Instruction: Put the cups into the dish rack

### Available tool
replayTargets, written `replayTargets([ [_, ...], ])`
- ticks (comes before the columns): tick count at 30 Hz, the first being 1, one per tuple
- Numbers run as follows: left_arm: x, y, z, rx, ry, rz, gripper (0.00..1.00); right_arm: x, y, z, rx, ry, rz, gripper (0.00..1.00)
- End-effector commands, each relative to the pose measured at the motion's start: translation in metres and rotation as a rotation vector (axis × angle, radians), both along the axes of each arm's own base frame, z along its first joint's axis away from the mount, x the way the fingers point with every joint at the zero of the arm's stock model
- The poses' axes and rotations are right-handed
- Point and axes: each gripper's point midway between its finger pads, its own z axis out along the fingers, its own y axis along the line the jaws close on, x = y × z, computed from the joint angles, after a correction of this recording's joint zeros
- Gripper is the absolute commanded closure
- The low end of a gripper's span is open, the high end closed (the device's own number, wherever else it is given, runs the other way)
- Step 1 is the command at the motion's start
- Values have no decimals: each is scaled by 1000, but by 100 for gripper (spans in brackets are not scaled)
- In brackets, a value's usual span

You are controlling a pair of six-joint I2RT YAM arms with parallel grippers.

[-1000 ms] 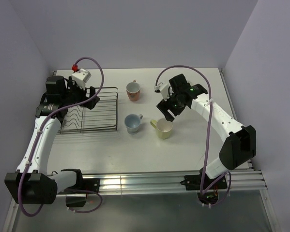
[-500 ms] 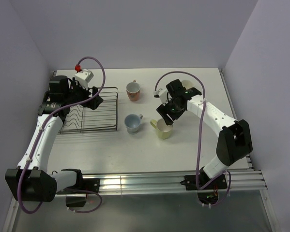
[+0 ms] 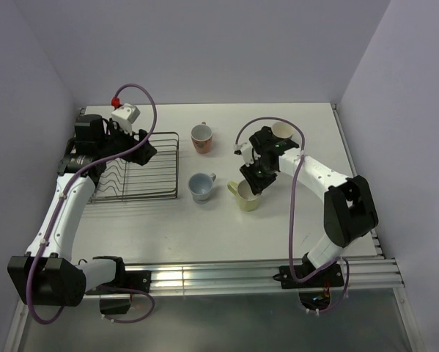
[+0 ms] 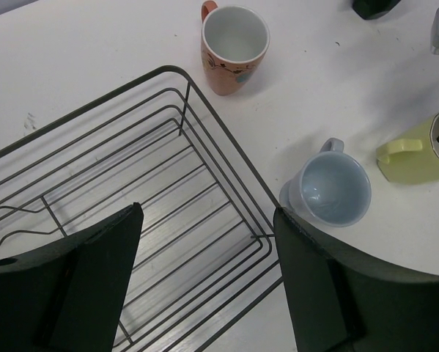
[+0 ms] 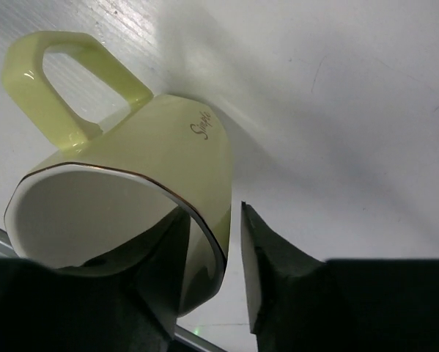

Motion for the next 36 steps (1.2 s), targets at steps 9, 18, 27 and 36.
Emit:
replayTargets([
  [9,-20,-13,24,-72,-11,-46,23,14,9,20,94,-111,-100,100],
  [18,-36,-27,36,-148,72,-112,23,61,5,136,205,-547,-167,100],
  [27,-75,-69,81,-405,188,-357,23,76,-7,281,316,-1086,-163,100],
  [36,-107,-87,98,-587,340,-505,21,40,-13,392,227,-1765,-74,100],
])
